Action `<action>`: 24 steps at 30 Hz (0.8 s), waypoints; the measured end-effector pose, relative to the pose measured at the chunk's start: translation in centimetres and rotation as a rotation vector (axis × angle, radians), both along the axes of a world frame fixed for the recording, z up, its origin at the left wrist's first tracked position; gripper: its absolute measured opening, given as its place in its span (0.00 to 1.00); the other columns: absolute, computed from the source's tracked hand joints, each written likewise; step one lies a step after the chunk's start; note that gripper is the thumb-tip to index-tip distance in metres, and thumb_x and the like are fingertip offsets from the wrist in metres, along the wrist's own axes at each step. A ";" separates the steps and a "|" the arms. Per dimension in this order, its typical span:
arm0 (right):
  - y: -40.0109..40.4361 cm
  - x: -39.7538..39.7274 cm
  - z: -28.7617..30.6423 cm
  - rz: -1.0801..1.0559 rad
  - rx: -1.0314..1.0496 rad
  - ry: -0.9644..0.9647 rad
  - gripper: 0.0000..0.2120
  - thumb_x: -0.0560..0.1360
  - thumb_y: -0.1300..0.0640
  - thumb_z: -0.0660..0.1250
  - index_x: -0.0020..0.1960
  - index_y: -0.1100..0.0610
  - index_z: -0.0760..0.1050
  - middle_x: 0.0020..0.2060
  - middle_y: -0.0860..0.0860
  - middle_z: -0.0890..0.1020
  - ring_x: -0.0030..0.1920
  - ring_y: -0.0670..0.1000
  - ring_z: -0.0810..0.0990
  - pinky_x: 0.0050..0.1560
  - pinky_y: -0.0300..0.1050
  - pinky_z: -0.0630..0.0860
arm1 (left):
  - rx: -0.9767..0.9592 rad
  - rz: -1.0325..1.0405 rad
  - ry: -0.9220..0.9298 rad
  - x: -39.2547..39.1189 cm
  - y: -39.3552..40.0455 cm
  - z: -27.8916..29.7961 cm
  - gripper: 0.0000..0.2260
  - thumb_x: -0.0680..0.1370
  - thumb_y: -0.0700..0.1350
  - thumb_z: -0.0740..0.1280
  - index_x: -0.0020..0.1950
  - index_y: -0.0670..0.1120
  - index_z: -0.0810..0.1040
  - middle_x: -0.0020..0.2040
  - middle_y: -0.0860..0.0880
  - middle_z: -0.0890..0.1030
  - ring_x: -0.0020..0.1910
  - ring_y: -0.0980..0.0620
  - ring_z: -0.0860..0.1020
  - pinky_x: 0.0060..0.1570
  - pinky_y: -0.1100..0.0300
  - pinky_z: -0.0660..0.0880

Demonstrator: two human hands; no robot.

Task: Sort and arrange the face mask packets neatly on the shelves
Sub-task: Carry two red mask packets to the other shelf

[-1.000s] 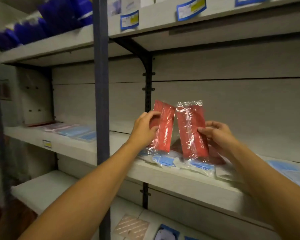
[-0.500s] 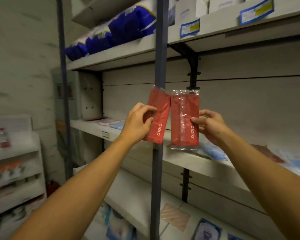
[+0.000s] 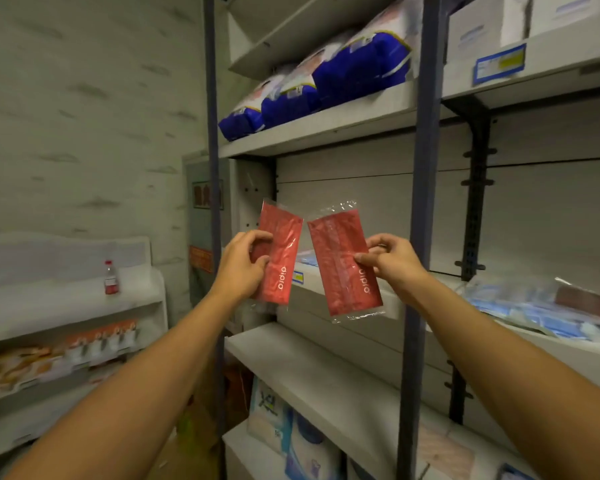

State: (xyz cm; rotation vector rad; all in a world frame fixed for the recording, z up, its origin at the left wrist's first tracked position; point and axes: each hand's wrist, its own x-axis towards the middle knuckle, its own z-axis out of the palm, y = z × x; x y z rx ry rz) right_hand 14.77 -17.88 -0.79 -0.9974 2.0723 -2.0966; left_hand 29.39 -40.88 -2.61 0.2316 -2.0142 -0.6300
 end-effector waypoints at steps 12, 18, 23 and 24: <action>-10.9 1.1 -2.7 0.037 0.024 -0.067 0.11 0.74 0.72 0.71 0.44 0.58 0.73 0.31 0.50 0.80 0.33 0.48 0.81 0.35 0.41 0.75 | 0.238 0.014 -0.039 3.6 -9.3 -1.7 0.17 0.78 0.36 0.70 0.63 0.52 0.78 0.65 0.49 0.75 0.62 0.48 0.76 0.62 0.47 0.78; -16.2 -2.2 -3.0 0.041 0.047 -0.077 0.10 0.74 0.70 0.71 0.44 0.58 0.73 0.34 0.52 0.81 0.36 0.51 0.82 0.37 0.44 0.75 | 0.335 0.030 -0.025 1.7 -14.1 -2.7 0.18 0.79 0.35 0.69 0.65 0.53 0.75 0.63 0.48 0.75 0.59 0.46 0.79 0.51 0.52 0.82; -21.0 -6.4 -2.8 0.054 0.049 -0.094 0.10 0.75 0.69 0.71 0.45 0.58 0.73 0.39 0.54 0.82 0.37 0.52 0.83 0.37 0.45 0.76 | 0.358 0.010 -0.010 -1.5 -17.9 -2.6 0.25 0.80 0.33 0.67 0.72 0.53 0.69 0.56 0.53 0.74 0.48 0.57 0.77 0.36 0.67 0.75; -22.0 -7.3 -2.6 0.058 0.041 -0.098 0.10 0.75 0.69 0.71 0.45 0.58 0.73 0.39 0.54 0.82 0.38 0.52 0.83 0.38 0.47 0.77 | 0.351 0.016 -0.011 -2.3 -18.7 -2.4 0.26 0.80 0.33 0.67 0.73 0.53 0.68 0.52 0.55 0.74 0.46 0.60 0.76 0.34 0.68 0.75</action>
